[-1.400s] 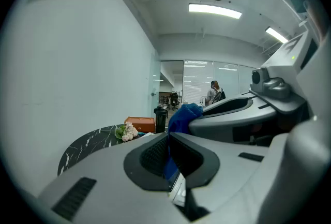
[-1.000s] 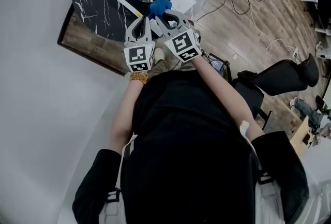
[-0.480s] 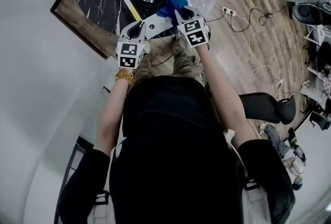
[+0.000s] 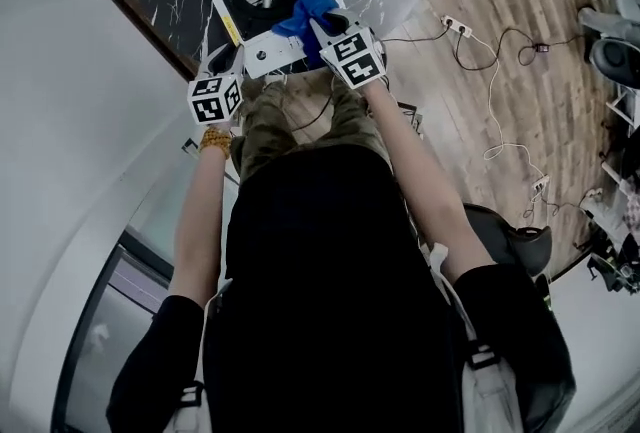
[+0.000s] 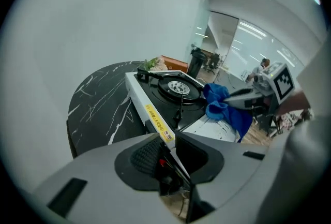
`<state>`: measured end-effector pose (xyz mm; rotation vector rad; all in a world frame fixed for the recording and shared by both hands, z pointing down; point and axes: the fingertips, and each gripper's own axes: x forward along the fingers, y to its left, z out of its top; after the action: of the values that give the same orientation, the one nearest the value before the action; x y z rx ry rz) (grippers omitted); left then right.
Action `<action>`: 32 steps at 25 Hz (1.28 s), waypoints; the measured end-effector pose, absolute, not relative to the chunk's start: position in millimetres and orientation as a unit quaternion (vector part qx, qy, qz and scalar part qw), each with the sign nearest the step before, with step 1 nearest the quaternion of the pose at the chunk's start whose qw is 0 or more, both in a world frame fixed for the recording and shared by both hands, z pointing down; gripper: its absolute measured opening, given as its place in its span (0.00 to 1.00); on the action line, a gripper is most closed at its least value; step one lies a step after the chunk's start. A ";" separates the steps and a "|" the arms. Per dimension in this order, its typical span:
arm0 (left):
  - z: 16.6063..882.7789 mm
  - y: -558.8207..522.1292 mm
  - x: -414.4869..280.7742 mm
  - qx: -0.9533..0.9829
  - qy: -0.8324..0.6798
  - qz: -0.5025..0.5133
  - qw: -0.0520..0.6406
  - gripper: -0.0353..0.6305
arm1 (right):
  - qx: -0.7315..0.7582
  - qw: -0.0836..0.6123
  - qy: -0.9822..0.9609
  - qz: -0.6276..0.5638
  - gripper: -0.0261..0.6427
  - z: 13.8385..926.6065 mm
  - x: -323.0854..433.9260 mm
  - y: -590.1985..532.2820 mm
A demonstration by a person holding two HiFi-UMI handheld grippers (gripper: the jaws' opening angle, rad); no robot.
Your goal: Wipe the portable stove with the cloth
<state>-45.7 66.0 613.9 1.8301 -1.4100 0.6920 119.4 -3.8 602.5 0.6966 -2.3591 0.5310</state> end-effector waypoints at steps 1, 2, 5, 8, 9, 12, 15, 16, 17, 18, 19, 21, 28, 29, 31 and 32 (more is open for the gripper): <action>614.2 64.2 -47.3 0.702 -0.552 0.255 0.371 0.18 | 0.259 0.312 -0.892 0.198 0.09 602.4 117.9 -3.2; 614.2 62.2 -49.2 0.697 -0.556 0.245 0.382 0.19 | 0.256 0.316 -0.892 0.195 0.09 602.2 115.7 -2.3; 615.8 61.1 -48.6 0.700 -0.547 0.245 0.389 0.20 | 0.244 0.339 -0.888 0.194 0.09 603.8 110.7 2.8; 616.3 65.0 -47.9 0.723 -0.510 0.268 0.381 0.20 | 0.208 0.376 -0.884 0.186 0.09 605.8 92.7 13.9; 616.0 64.1 -49.1 0.730 -0.498 0.270 0.382 0.20 | 0.195 0.383 -0.885 0.179 0.09 605.0 82.3 15.3; 615.3 61.0 -47.1 0.748 -0.459 0.269 0.396 0.18 | 0.170 0.406 -0.883 0.166 0.09 602.7 57.2 24.0; 615.1 56.6 -45.7 0.755 -0.430 0.263 0.419 0.17 | 0.156 0.420 -0.880 0.155 0.09 602.7 35.4 35.9; 614.7 53.7 -47.3 0.755 -0.427 0.259 0.424 0.17 | 0.155 0.423 -0.880 0.152 0.09 603.1 27.4 38.8; 614.1 52.1 -49.3 0.756 -0.425 0.256 0.426 0.17 | 0.155 0.427 -0.878 0.151 0.09 603.2 19.5 42.7; 613.5 51.2 -51.2 0.758 -0.423 0.254 0.426 0.17 | 0.155 0.432 -0.876 0.149 0.09 603.0 12.4 46.7; 612.9 50.4 -52.5 0.760 -0.422 0.251 0.427 0.17 | 0.154 0.439 -0.873 0.146 0.09 602.7 6.4 49.8; 611.5 48.9 -53.1 0.761 -0.419 0.239 0.434 0.17 | 0.157 0.452 -0.866 0.143 0.09 602.4 -1.0 52.8; 602.1 36.1 -57.3 0.759 -0.423 0.225 0.440 0.19 | 0.115 0.417 -0.878 0.204 0.09 599.9 -2.1 54.6; 594.9 30.4 -59.1 0.762 -0.429 0.227 0.429 0.20 | 0.096 0.392 -0.886 0.230 0.09 592.4 1.5 52.6; 579.7 21.1 -58.0 0.769 -0.438 0.239 0.399 0.20 | 0.077 0.332 -0.904 0.257 0.09 564.6 14.3 37.9; 574.6 19.2 -54.4 0.773 -0.438 0.253 0.383 0.20 | 0.078 0.305 -0.915 0.253 0.09 548.6 23.9 25.7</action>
<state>-54.4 19.2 574.6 1.9700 -1.1170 0.6442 23.9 25.7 548.6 0.2072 -2.4222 0.6697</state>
